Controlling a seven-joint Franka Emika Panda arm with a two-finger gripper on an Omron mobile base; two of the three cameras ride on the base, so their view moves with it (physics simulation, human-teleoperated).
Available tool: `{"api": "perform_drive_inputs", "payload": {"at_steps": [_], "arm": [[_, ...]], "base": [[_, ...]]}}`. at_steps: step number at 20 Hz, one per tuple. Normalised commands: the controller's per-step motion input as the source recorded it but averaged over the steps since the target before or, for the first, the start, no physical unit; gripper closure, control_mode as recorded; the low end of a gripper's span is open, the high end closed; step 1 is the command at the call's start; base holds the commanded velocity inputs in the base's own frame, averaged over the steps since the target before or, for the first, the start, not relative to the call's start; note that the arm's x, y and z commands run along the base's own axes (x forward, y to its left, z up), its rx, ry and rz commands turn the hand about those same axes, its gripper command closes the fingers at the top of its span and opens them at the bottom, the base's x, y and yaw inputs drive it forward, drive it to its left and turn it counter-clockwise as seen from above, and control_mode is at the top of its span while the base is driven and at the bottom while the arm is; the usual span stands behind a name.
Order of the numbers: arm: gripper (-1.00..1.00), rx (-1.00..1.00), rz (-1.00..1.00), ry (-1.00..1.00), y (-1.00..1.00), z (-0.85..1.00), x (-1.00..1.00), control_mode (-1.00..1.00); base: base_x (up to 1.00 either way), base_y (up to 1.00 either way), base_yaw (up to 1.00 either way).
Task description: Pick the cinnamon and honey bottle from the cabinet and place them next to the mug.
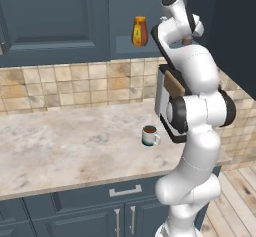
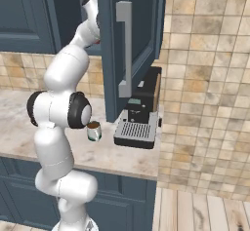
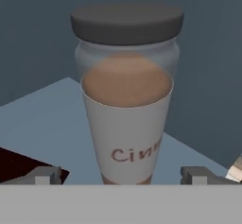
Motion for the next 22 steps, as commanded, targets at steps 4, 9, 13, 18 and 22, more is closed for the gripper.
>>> {"api": "perform_drive_inputs", "payload": {"at_steps": [4, 9, 13, 18, 22], "arm": [[-1.00, 0.00, -0.04, 0.02, 0.00, -0.09, 0.11, -1.00], [-1.00, 0.00, -0.03, 0.03, -0.01, -0.07, 0.18, -1.00], [-1.00, 0.00, -0.05, 0.02, -0.09, -0.02, 0.13, -1.00], [-1.00, 0.00, -0.05, 0.04, -0.07, 0.00, 0.09, -1.00], [-1.00, 0.00, -0.03, 0.03, -0.01, 0.00, 0.06, -1.00]], "base": [[0.00, 0.00, 0.00], [0.00, 0.00, 0.00], [0.00, 0.00, 0.00], [0.00, 0.00, 0.00], [0.00, 0.00, 0.00]]}}
